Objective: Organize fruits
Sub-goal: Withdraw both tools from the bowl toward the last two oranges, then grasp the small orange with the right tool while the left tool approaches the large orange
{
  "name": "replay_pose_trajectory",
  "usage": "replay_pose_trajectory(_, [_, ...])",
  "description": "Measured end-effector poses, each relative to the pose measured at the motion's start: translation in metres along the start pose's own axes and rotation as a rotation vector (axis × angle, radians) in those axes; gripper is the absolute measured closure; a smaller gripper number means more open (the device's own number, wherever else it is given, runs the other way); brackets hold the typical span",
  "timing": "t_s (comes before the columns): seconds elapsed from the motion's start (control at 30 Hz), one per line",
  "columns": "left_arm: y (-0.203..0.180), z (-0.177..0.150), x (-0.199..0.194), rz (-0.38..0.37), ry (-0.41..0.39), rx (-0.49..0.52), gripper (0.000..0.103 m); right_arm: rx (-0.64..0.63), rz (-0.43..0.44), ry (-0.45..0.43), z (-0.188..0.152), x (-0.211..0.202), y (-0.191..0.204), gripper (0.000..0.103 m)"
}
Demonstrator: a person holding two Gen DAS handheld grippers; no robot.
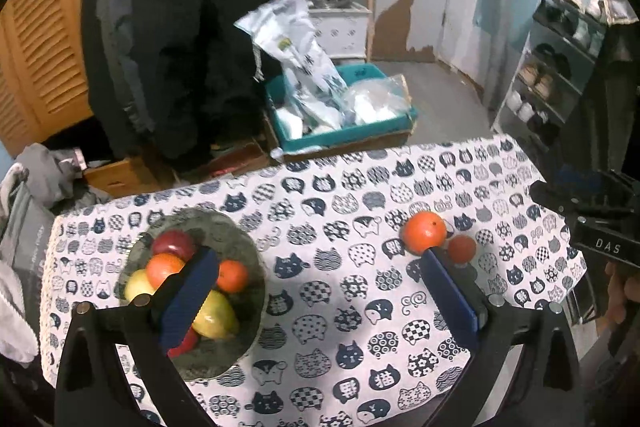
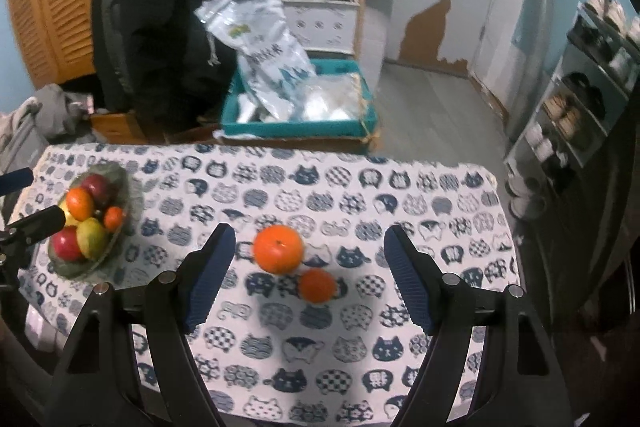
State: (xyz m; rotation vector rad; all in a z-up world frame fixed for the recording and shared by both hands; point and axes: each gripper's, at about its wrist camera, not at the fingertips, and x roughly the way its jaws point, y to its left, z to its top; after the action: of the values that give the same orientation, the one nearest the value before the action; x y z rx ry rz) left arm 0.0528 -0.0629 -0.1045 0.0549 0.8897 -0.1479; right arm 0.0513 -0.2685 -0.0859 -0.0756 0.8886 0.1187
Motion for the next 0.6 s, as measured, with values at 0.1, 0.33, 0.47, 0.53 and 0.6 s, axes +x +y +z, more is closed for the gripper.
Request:
replay_pose_trajectory(0.1, [-0.010,0.000,0.017,0.006,0.027,0.019,0.001,0.023,0.000,0.029,-0.005,0.011,-0.011,0.027])
replay_pose_trajectory(0.33, [-0.029,-0.005,0.061,-0.007,0.114,0.039,0.001,0.035,-0.011,0.097,-0.017,0.040,-0.024,0.027])
replay_pose_trajectory(0.47, [-0.037,-0.007,0.082,0.005,0.147,0.060,0.001,0.035,-0.008,0.162,-0.025,0.067,-0.026,0.027])
replay_pose_trajectory(0.53, [-0.039,-0.009,0.096,0.010,0.169,0.064,0.001,0.037,0.009,0.198,-0.030,0.083,-0.026,0.027])
replay_pose_trajectory(0.6, [-0.041,-0.012,0.106,0.012,0.184,0.065,0.001,0.037,0.019,0.232,-0.035,0.098,-0.025,0.027])
